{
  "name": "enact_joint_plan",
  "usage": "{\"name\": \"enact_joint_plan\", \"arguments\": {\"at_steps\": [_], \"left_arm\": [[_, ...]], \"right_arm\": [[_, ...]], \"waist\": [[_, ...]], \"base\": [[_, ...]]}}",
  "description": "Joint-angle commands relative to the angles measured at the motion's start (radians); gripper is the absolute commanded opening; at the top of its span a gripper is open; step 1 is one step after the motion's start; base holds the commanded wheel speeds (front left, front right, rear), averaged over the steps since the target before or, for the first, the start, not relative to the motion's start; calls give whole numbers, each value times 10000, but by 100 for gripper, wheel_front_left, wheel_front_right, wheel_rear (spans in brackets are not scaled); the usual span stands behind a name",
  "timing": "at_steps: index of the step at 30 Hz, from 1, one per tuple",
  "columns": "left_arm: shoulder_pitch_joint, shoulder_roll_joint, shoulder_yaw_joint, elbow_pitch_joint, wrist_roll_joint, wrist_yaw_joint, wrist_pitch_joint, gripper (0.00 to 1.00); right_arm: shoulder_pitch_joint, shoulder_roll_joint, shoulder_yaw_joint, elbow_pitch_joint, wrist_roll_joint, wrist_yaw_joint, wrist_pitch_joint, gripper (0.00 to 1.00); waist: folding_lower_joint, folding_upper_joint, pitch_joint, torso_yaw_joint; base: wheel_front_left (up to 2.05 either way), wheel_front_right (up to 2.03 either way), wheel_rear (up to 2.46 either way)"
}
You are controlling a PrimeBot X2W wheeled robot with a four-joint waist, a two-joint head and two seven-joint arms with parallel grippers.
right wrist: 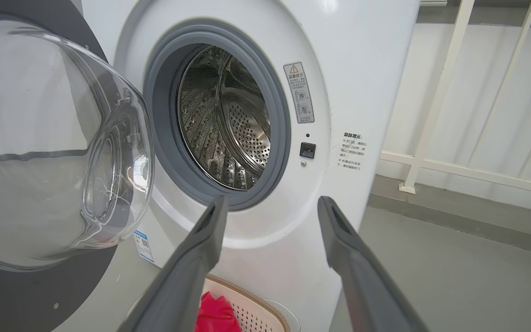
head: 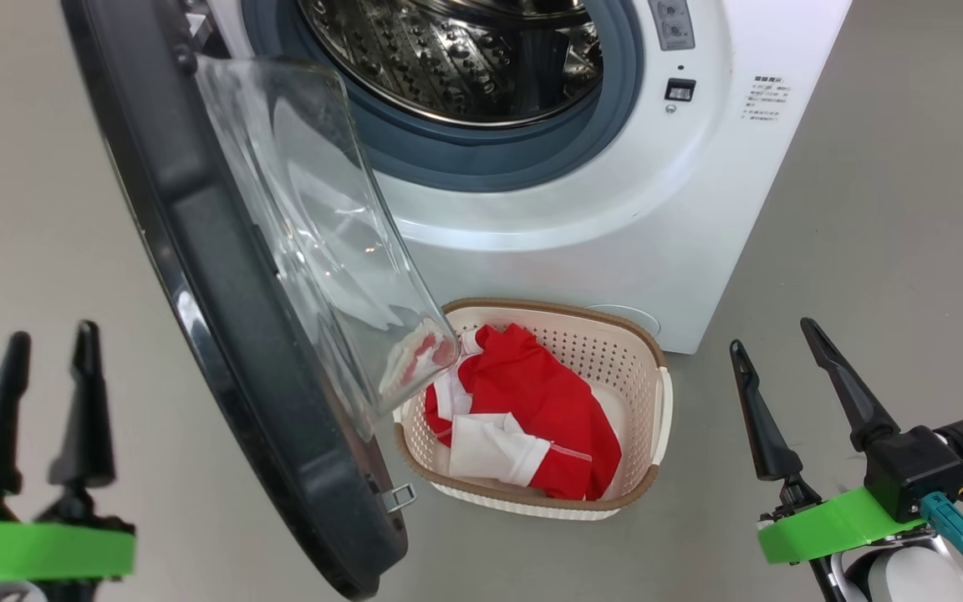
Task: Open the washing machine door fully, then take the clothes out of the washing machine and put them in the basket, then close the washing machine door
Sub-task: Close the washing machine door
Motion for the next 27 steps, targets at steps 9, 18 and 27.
{"name": "enact_joint_plan", "arguments": {"at_steps": [9,18,27], "left_arm": [[588,380,-455,-275,1841,-48,-1683,100],[1182,363,-854,-50,2619,-6,-2373,100],[1463,45,-783,-2,2639,3,-2664,100]], "right_arm": [[-225,-66,178,-244,153,35,-61,100],[-265,-66,109,-321,247,35,-61,100],[-318,-66,92,-326,279,35,-61,100]], "waist": [[0,0,-48,-144],[0,0,97,-272],[0,0,118,-351]], "base": [[0,0,0],[0,0,0],[0,0,0]]}}
